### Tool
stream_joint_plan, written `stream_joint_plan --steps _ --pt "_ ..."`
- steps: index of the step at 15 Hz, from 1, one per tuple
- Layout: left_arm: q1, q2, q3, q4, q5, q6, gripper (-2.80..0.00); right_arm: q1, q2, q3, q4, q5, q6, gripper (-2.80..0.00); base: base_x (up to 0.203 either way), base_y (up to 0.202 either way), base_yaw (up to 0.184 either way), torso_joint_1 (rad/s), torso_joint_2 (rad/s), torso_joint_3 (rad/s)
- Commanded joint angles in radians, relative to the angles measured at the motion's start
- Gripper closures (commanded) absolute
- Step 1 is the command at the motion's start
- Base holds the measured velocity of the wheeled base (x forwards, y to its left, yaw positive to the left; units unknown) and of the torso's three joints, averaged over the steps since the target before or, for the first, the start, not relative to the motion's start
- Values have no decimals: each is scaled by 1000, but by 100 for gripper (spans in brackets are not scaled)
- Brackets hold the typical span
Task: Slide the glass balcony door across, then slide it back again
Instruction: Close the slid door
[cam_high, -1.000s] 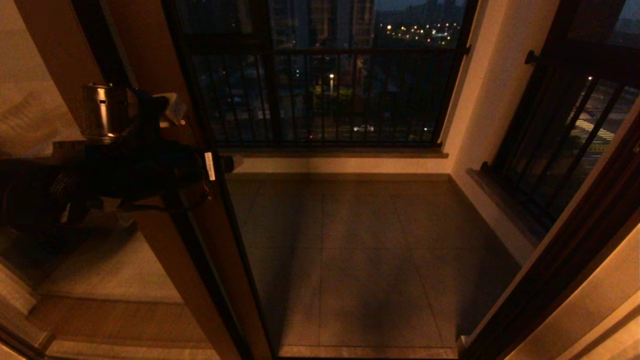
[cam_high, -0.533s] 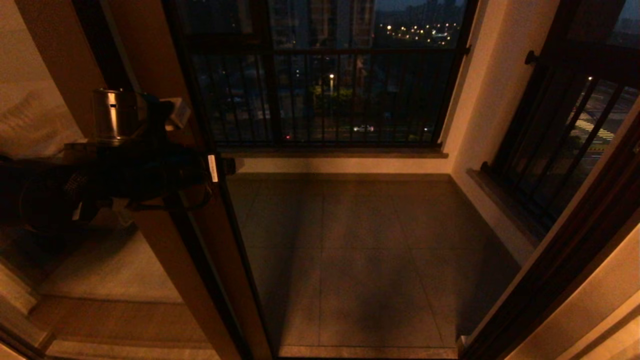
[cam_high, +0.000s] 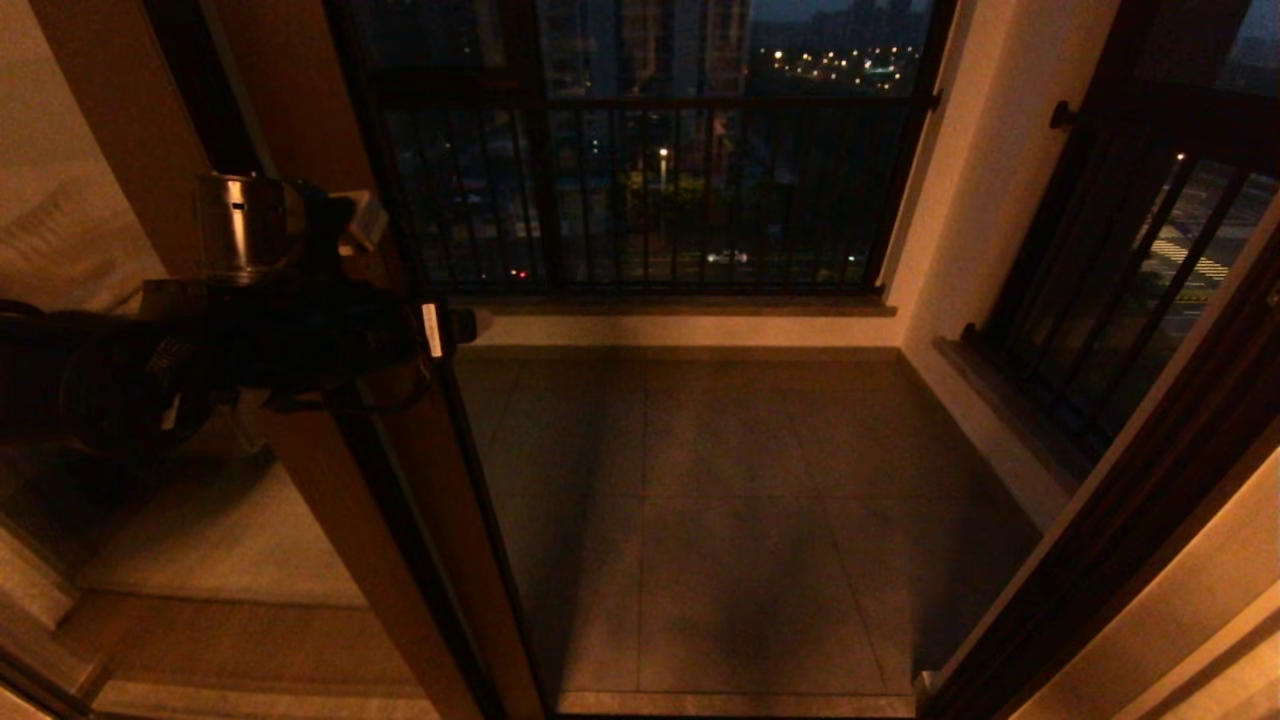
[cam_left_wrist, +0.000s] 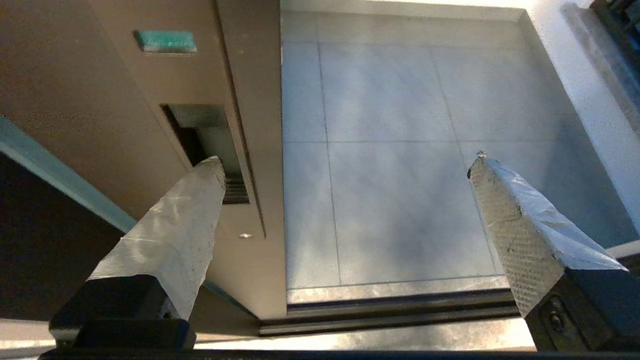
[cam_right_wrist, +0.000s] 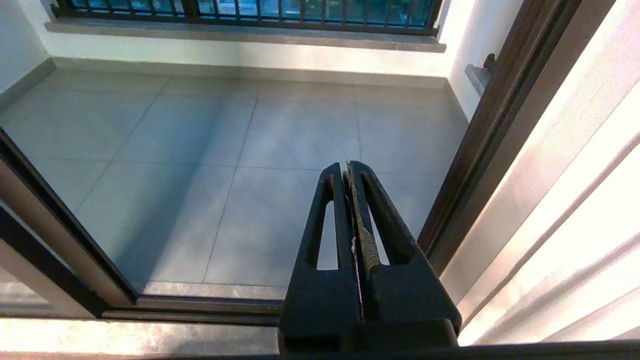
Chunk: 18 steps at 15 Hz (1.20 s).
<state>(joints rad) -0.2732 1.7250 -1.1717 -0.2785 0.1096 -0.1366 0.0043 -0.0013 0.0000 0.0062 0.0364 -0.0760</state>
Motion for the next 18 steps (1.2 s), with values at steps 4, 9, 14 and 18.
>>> stream_joint_plan --steps 4,9,14,18 --pt "0 34 -21 -2 1 -1 -280 0 0 3 1 0 -1 0 0 0 0 0 0 0" --pt "-6 73 -62 -2 -1 -3 -280 0 0 3 0 0 -1 0 0 0 0 0 0 0" --pt "-25 90 -69 -3 1 -3 -280 0 0 3 0 0 -1 0 0 0 0 0 0 0" --pt "-51 90 -77 -2 4 -1 -280 0 0 3 0 0 -1 0 0 0 0 0 0 0"
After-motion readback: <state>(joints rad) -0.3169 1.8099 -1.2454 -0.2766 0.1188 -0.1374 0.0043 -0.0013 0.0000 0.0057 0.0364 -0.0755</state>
